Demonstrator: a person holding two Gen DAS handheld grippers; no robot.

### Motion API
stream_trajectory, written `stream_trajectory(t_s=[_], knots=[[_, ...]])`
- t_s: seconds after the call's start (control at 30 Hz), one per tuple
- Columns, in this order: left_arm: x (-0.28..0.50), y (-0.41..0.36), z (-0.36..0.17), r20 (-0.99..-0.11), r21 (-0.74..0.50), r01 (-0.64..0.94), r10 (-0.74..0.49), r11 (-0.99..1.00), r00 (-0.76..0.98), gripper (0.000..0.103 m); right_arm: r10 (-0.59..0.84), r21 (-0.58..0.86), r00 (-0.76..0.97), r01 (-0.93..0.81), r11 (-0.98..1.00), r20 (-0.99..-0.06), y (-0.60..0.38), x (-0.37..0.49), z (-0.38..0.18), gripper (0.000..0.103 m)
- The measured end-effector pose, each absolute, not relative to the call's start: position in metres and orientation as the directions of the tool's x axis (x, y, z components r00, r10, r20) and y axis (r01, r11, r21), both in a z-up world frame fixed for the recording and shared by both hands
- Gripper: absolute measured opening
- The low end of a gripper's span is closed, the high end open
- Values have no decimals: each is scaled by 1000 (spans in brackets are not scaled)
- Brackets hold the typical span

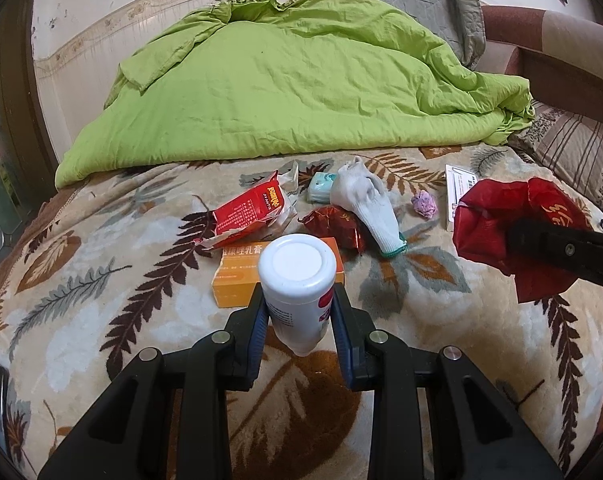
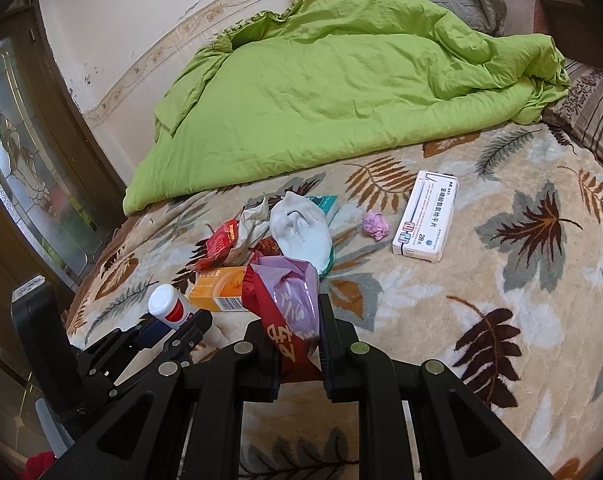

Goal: Collect trash
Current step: 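Carry the white bottle and red bag over the red basket and open both grippers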

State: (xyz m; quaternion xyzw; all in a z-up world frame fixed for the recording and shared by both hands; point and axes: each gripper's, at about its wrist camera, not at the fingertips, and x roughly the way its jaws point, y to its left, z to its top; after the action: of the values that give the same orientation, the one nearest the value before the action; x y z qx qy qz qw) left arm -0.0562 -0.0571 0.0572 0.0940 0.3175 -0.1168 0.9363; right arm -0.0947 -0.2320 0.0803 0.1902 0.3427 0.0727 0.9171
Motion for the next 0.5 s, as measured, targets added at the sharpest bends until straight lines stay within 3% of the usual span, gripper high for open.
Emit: stream_trajectory(t_s=[0.23, 0.5], knots=[[-64, -56, 65, -611, 28, 359, -268, 933, 745, 29, 272, 476, 776, 41, 879, -569, -251, -111, 92, 16], [-125, -97, 94, -572, 1, 567, -465, 824, 676, 29, 173, 472, 816, 135, 871, -552, -319, -234, 116, 16]])
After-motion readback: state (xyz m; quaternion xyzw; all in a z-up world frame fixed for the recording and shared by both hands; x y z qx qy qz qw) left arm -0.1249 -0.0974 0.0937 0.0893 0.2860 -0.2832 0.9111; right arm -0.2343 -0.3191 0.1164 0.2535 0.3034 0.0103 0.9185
